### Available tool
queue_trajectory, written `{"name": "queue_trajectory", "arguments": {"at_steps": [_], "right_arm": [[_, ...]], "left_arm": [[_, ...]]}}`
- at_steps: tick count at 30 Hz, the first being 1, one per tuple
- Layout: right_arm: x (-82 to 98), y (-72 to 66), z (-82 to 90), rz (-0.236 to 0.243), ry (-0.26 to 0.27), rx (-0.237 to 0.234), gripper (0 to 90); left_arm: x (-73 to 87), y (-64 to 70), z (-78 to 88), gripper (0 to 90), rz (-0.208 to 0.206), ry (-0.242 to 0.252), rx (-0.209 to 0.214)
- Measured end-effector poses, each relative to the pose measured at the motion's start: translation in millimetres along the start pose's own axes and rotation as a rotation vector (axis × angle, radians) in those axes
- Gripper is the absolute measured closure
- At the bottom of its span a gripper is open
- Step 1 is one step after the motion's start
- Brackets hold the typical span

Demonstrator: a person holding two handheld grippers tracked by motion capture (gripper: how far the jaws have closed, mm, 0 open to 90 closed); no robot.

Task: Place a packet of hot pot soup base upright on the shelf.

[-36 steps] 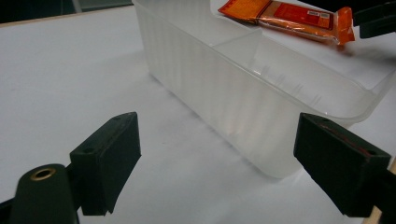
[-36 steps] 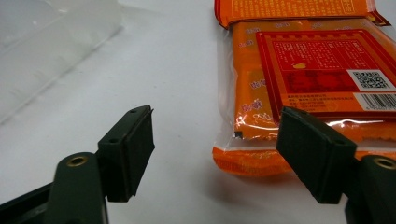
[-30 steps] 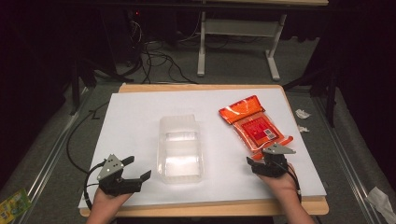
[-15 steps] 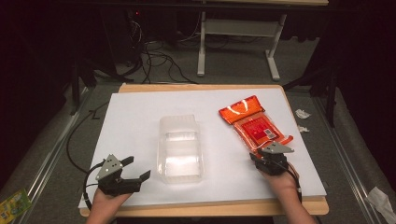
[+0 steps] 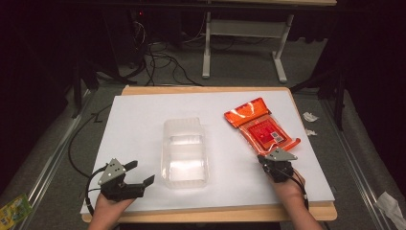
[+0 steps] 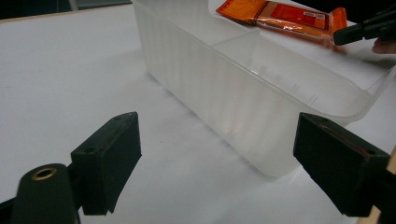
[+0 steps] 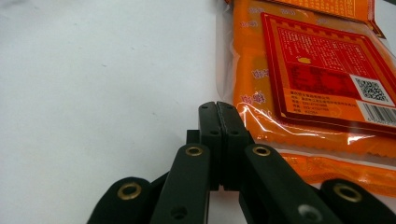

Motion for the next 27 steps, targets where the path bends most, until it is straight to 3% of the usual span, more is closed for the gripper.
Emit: {"name": "queue_trajectory", "arguments": {"at_steps": [6, 8, 10, 12, 13, 14, 19, 22, 23, 24, 27], "right_arm": [[-0.5, 1.6, 2.5, -0.033, 0.011, -0.027, 89.8], [-4.0, 2.8, 8.0, -0.092, 0.038, -0.065, 80.2], [-13.1, 14.5, 20.0, -0.133, 0.102, -0.049, 71.9], [-15.9, 30.0, 27.2, -0.171, 0.125, -0.021, 68.3], [-15.9, 30.0, 27.2, -0.171, 0.125, -0.021, 68.3], [-10.7, 59.4, 29.2, -0.224, 0.116, 0.060, 63.8], [5.7, 125.1, 22.0, -0.367, 0.086, 0.187, 56.5], [17.2, 148.3, 11.2, -0.415, 0.044, 0.235, 52.9], [17.2, 148.3, 11.2, -0.415, 0.044, 0.235, 52.9], [24.5, 159.7, 3.9, -0.442, 0.021, 0.256, 51.6], [28.4, 165.2, -2.5, -0.485, 0.010, 0.215, 53.6]], "left_arm": [[0.6, 0.0, -1.1, 15.7, 0.002, -0.003, 0.001], [0.6, -0.2, -1.1, 15.7, 0.002, -0.003, 0.000], [0.8, -0.4, -1.0, 15.7, 0.004, -0.002, -0.001], [1.2, -0.5, -1.1, 15.7, 0.007, -0.002, 0.000], [1.2, -0.5, -1.1, 15.7, 0.007, -0.002, 0.000], [1.8, -0.5, -1.4, 15.7, 0.007, -0.006, -0.001], [2.0, 0.7, -2.8, 15.7, 0.002, -0.010, -0.005], [1.9, 0.1, -3.0, 15.7, 0.002, -0.010, -0.011], [1.9, 0.1, -3.0, 15.7, 0.002, -0.010, -0.011], [2.4, -0.6, -2.9, 15.7, 0.004, -0.011, -0.013], [3.5, -1.5, -2.3, 15.7, 0.001, -0.016, -0.016]]}}
Point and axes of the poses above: each handheld gripper's, and its own axes: z roughly backward along the jaws, x roughly out of its underside, y roughly to its right, the point moved 9 cm from there along -z, roughly forward along the jaws, and after that the axes turned 1 degree about x, right-handed, at the moved point
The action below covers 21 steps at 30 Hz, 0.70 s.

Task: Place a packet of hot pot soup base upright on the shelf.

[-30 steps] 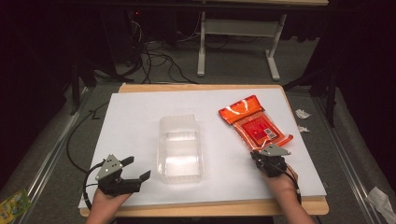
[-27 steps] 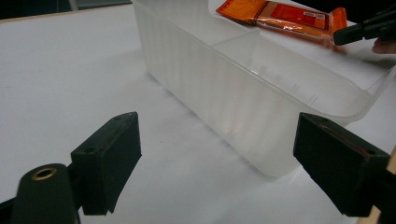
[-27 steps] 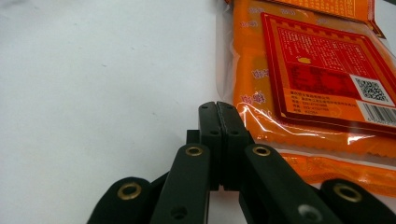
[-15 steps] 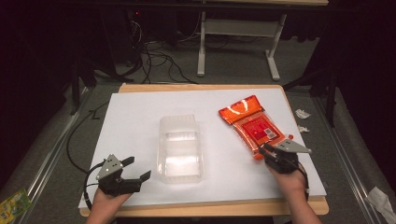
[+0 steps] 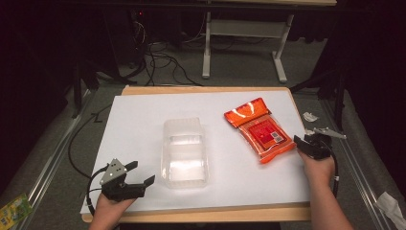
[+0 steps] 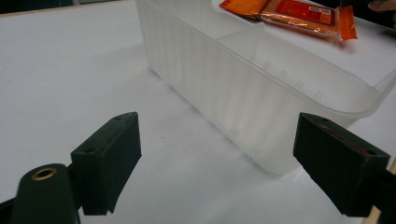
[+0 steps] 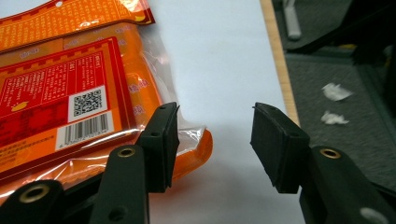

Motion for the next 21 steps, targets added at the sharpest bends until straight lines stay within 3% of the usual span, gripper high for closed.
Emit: {"name": "queue_trajectory", "arguments": {"at_steps": [2, 4, 5, 6, 10, 14, 17, 21], "right_arm": [[4.2, -2.9, -5.6, -0.027, -0.036, -0.065, 59.1], [6.3, -7.5, -6.7, -0.043, -0.042, -0.112, 75.7], [6.7, -9.5, -5.9, -0.028, -0.039, -0.106, 81.9], [6.8, -9.1, -4.6, 0.004, -0.036, -0.062, 88.8], [12.2, -13.5, 2.9, 0.045, -0.032, -0.061, 90.0], [18.4, -27.9, 17.2, 0.134, -0.012, -0.054, 90.0], [25.8, -45.3, 31.3, 0.208, -0.008, -0.058, 90.0], [37.9, -74.5, 52.5, 0.344, -0.007, -0.073, 90.0]], "left_arm": [[0.0, -0.6, 0.6, 15.7, 0.002, 0.001, -0.003], [-0.6, -0.3, 1.3, 15.7, 0.006, 0.006, -0.003], [-0.9, 0.0, 1.6, 15.7, 0.006, 0.009, -0.003], [-0.9, 0.2, 1.8, 15.7, 0.004, 0.009, -0.003], [-2.0, 0.8, 2.3, 15.7, -0.001, 0.011, -0.001], [-2.9, 1.4, 2.1, 15.7, 0.001, 0.016, 0.002], [-4.0, 2.2, 2.4, 15.7, -0.003, 0.019, 0.005], [-5.2, 3.6, 3.6, 15.7, -0.010, 0.023, 0.010]]}}
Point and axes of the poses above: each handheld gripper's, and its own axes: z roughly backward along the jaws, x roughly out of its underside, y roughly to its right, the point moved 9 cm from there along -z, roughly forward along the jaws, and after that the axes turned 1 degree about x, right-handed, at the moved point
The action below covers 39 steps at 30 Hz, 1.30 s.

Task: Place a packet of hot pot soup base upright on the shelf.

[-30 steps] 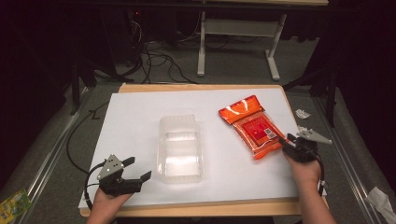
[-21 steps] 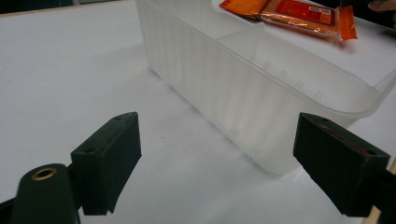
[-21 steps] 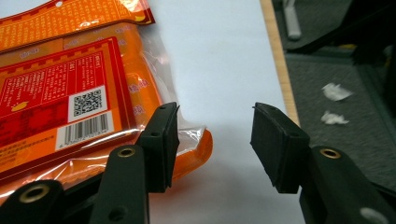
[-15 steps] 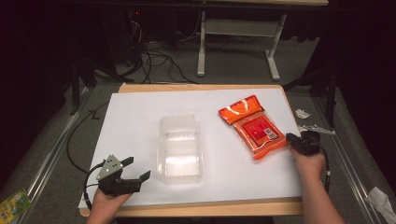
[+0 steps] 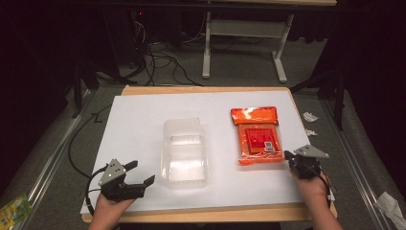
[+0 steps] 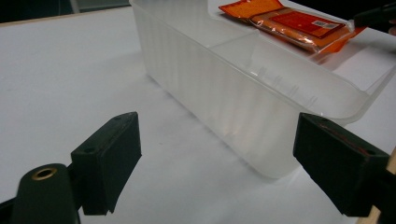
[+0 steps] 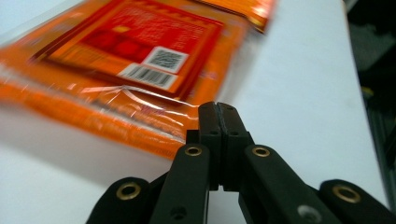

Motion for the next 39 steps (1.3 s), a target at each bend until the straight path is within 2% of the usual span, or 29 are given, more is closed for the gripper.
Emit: {"name": "queue_trajectory", "arguments": {"at_steps": [2, 5, 11, 14, 17, 18, 20, 23, 25, 28, 30, 31, 32, 33, 39], "right_arm": [[3.0, -19.2, 8.8, 0.045, -0.001, -0.022, 90.0], [7.2, -37.8, 18.3, 0.058, -0.004, -0.061, 90.0], [16.6, -69.4, 40.5, 0.010, -0.005, -0.152, 90.0], [22.2, -89.0, 54.2, 0.018, -0.007, -0.198, 90.0], [24.8, -100.6, 62.5, 0.032, -0.005, -0.216, 90.0], [24.8, -100.7, 64.7, 0.018, -0.005, -0.218, 89.2], [21.0, -96.4, 68.4, -0.016, 0.027, -0.227, 86.8], [10.9, -83.9, 73.7, -0.083, 0.093, -0.230, 77.0], [6.6, -73.7, 70.7, -0.122, 0.113, -0.231, 70.8], [0.4, -55.7, 54.8, -0.177, 0.108, -0.216, 61.7], [-2.3, -47.2, 45.1, -0.204, 0.100, -0.212, 57.6], [-2.3, -47.2, 45.1, -0.204, 0.100, -0.212, 57.6], [-4.1, -42.8, 39.3, -0.215, 0.101, -0.210, 55.7], [-7.4, -32.1, 25.4, -0.229, 0.099, -0.195, 51.2], [-16.9, -7.8, -6.6, -0.307, 0.087, -0.193, 42.1]], "left_arm": [[-0.7, 0.2, 0.6, 15.8, 0.000, 0.005, 0.001], [-1.6, 0.3, 2.1, 15.8, -0.001, 0.010, 0.003], [-2.6, 1.9, 3.2, 15.8, -0.003, 0.014, 0.007], [-2.5, 2.5, 3.0, 15.8, -0.005, 0.014, 0.006], [-2.8, 3.1, 2.4, 15.8, -0.005, 0.015, 0.006], [-2.9, 3.1, 2.4, 15.8, -0.005, 0.016, 0.006], [-2.9, 2.9, 2.3, 15.8, -0.004, 0.016, 0.007], [-1.9, 2.0, 1.8, 15.7, -0.004, 0.011, 0.006], [-1.3, 1.3, 0.9, 15.7, -0.002, 0.009, 0.005], [-1.3, 1.1, 0.3, 15.8, 0.001, 0.010, 0.003], [-1.4, 0.8, 1.1, 15.8, -0.001, 0.010, 0.001], [-1.4, 0.8, 1.1, 15.7, -0.001, 0.010, 0.001], [-1.5, 0.3, 1.4, 15.7, -0.002, 0.010, -0.001], [-1.3, -0.6, 1.2, 15.8, 0.001, 0.009, -0.004], [-0.1, -4.4, 0.7, 15.8, 0.011, 0.009, -0.012]]}}
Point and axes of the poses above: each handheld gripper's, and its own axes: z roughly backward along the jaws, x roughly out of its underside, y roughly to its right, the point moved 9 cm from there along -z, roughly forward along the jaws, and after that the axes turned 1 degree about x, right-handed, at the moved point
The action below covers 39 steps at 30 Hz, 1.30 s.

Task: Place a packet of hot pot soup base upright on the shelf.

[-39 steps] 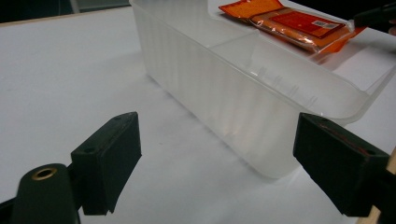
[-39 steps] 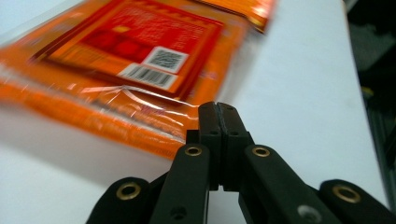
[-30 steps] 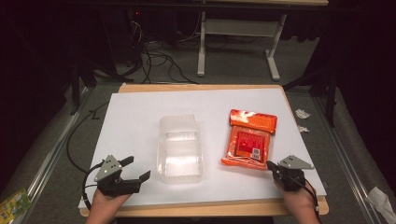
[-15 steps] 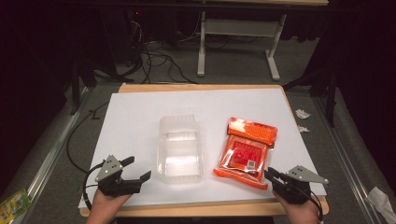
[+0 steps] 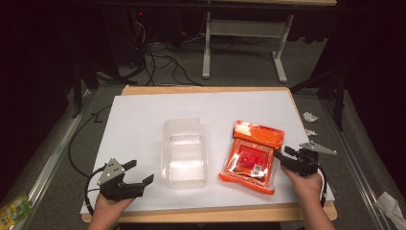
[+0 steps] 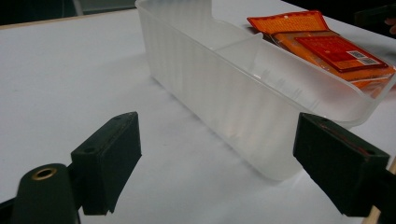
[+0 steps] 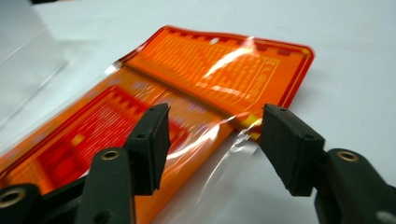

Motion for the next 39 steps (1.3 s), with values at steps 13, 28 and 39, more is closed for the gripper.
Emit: {"name": "queue_trajectory", "arguments": {"at_steps": [13, 28, 39], "right_arm": [[-23.4, 43.7, -54.3, -0.153, -0.063, -0.013, 28.3], [-25.0, 39.3, -69.1, -0.171, -0.083, -0.068, 58.7], [-36.8, 23.4, -45.6, -0.014, 0.012, -0.061, 90.0]], "left_arm": [[0.9, -6.8, 3.5, 15.8, 0.027, 0.017, -0.025], [2.6, -8.1, 2.9, 15.7, 0.030, 0.014, -0.036], [1.6, -5.4, 2.1, 15.7, 0.020, 0.012, -0.031]]}}
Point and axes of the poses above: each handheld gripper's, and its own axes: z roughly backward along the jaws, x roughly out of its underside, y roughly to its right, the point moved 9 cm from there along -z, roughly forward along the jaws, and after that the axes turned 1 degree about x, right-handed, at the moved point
